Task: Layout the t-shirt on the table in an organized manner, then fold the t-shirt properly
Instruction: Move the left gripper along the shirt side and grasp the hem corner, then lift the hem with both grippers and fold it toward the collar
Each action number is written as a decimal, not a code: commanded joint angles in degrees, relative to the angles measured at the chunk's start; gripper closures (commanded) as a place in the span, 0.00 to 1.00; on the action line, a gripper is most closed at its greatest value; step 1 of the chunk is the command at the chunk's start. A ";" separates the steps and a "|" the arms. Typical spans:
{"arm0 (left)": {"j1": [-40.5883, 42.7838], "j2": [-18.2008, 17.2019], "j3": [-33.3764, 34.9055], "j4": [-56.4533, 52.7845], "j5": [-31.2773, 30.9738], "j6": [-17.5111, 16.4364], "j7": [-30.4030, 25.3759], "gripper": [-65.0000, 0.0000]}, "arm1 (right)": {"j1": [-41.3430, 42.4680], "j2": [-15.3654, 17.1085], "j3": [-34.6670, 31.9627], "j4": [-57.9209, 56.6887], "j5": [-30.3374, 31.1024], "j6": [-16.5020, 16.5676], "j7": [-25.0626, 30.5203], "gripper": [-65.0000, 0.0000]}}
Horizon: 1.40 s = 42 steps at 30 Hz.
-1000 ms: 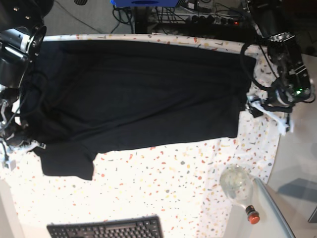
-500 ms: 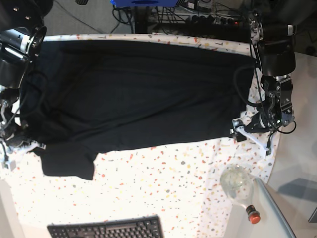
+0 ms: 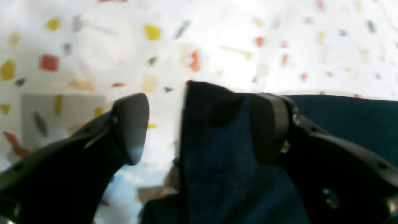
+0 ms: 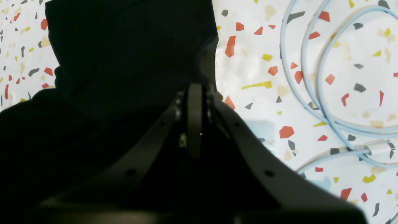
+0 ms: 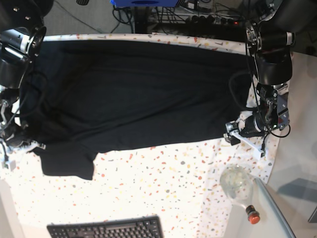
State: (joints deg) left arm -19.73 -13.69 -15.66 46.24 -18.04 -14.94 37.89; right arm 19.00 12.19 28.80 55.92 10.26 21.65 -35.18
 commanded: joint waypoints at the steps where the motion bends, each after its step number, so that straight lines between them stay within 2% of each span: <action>1: -1.59 -0.68 -0.12 0.14 -0.46 -0.05 -0.92 0.26 | 1.52 1.05 0.08 1.18 0.51 0.28 1.20 1.00; 5: -2.12 -0.50 0.41 -4.44 -0.46 -0.05 -1.36 0.27 | 1.52 1.05 0.08 1.18 0.51 0.28 1.20 1.00; 7: -2.03 -0.50 3.92 -5.05 -0.46 -0.05 -4.09 0.34 | 1.43 1.05 0.08 1.18 0.51 0.28 1.38 1.00; 8: -1.86 -0.50 5.68 -5.14 -0.64 -0.05 -5.23 0.40 | 1.43 1.05 0.08 1.18 0.51 0.28 1.38 1.00; 10: -1.59 -0.59 8.14 -5.49 -0.99 -0.05 -6.20 0.59 | 1.43 1.05 0.08 1.18 0.51 0.28 1.38 1.00; 14: -2.12 -0.50 8.32 -6.90 -1.08 -0.05 -6.28 0.96 | 1.35 0.96 0.08 1.18 0.51 0.28 1.38 1.00; 15: -2.12 -0.50 8.32 -6.63 -1.08 -0.05 -6.28 1.00 | 1.35 0.96 0.08 1.18 0.51 0.28 1.38 1.00; 25: -9.15 -0.68 8.67 -6.55 -1.08 -0.05 -5.93 1.00 | 2.49 1.05 0.08 1.18 0.51 0.28 2.26 1.00; 31: -14.52 -0.50 8.32 -6.28 -1.17 -0.14 -2.68 1.00 | 3.98 1.13 -0.01 0.83 0.42 0.28 8.15 1.00; 36: -15.39 -0.42 8.32 1.10 -1.17 -0.14 0.66 1.00 | 4.86 1.22 -0.18 0.65 0.42 0.37 13.33 1.00; 39: -15.22 0.11 8.32 4.53 -2.66 -0.14 2.42 1.00 | 5.30 2.98 -5.28 -1.81 0.42 2.13 16.67 1.00; 42: -15.04 -0.24 8.32 6.11 -7.23 -0.14 4.35 1.00 | 5.65 4.65 -11.43 -6.38 0.51 2.66 21.51 1.00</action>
State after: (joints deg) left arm -33.15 -13.34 -7.18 51.22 -24.95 -15.00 43.22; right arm 23.27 15.97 17.12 48.64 10.22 24.45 -14.59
